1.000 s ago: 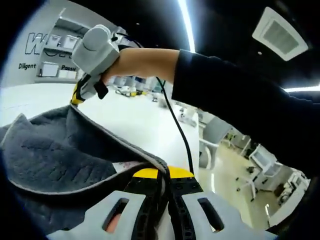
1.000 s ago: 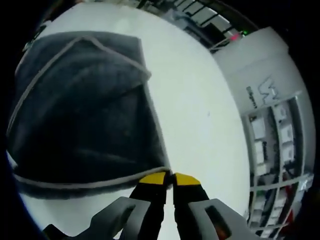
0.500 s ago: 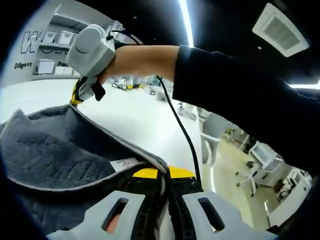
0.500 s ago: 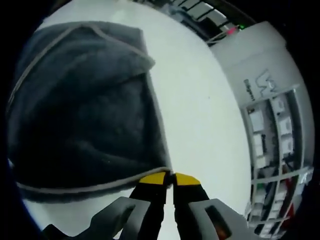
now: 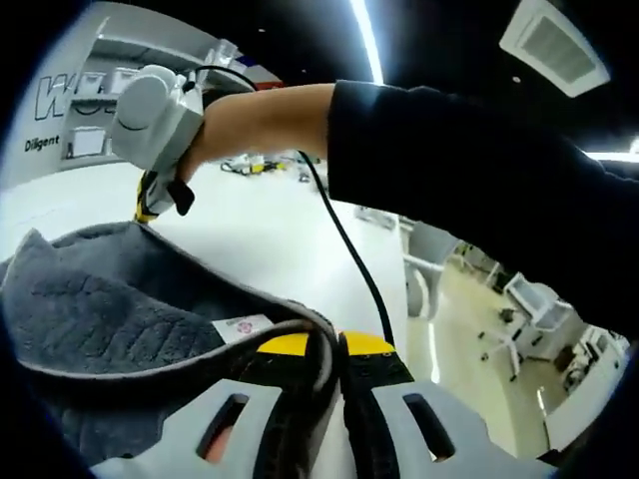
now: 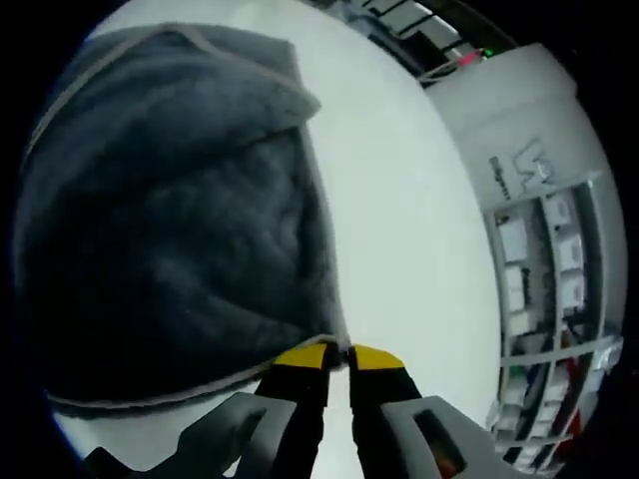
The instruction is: Open the folded towel by lifting each exposed corner and separating the folded layers until the towel lies flat within the target outline without major curled edges
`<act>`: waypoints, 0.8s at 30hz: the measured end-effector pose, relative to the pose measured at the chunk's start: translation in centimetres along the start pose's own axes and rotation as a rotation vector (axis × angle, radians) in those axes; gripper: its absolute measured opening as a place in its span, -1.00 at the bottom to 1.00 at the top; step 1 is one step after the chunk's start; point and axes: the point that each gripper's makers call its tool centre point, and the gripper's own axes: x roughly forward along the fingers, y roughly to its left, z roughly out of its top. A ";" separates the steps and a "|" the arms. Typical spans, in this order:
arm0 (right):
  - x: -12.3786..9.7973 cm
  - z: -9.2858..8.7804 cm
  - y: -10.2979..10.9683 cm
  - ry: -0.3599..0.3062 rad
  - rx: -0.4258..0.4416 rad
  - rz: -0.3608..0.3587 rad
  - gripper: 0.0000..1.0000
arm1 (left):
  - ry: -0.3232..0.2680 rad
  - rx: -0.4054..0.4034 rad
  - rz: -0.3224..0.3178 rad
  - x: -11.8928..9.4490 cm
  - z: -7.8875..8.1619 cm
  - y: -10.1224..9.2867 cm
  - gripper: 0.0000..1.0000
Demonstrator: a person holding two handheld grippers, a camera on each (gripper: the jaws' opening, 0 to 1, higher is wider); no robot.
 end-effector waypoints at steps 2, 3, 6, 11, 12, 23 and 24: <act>0.2 0.0 -0.1 -0.001 -0.014 -0.011 -0.89 | -0.001 0.005 -0.001 0.3 0.0 -0.2 -0.73; 0.2 0.1 -0.2 -0.004 -0.017 -0.014 -0.88 | 0.000 0.007 -0.002 0.4 0.0 -0.3 -0.70; 0.3 0.1 -0.6 -0.009 -0.025 -0.022 -0.84 | 0.000 0.022 0.000 0.6 0.1 -0.4 -0.66; 0.1 0.3 -1.1 -0.019 -0.064 -0.045 -0.64 | 0.002 0.010 0.002 0.6 -0.1 -0.2 -0.57; -0.1 0.3 -1.3 -0.020 -0.063 -0.048 -0.57 | 0.000 0.011 0.002 0.6 0.0 -0.2 -0.54; -4.2 -1.8 -3.5 -0.001 0.011 -0.117 0.96 | -0.139 0.185 0.082 -2.0 4.1 0.3 0.56; -4.6 -2.0 -3.8 0.012 0.036 -0.134 0.97 | -0.170 0.194 0.093 -2.4 4.9 0.5 0.76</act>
